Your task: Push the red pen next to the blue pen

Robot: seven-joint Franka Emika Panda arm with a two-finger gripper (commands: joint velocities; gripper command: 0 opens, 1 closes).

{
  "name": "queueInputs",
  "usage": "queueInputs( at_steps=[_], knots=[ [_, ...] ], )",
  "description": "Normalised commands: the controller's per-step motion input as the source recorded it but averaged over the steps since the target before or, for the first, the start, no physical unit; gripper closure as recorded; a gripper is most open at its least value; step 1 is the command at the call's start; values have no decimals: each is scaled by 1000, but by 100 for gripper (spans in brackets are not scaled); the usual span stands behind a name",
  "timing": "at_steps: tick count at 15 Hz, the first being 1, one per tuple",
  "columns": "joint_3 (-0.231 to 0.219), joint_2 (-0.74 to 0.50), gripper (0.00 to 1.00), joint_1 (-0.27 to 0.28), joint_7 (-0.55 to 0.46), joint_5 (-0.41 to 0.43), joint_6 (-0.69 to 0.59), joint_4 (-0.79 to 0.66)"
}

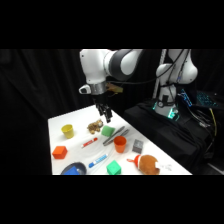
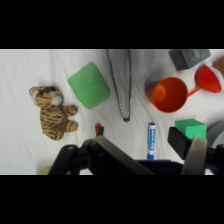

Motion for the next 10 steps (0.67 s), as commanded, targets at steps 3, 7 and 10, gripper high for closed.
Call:
queueInputs(
  at_steps=[3, 7, 10],
  knots=[
    [12, 41, 0, -20, 4, -35, 29, 55],
    [-22, 152, 0, -53, -69, -90, 102, 221],
    [-46, 221, 0, -92, -191, -107, 116, 319]
  ],
)
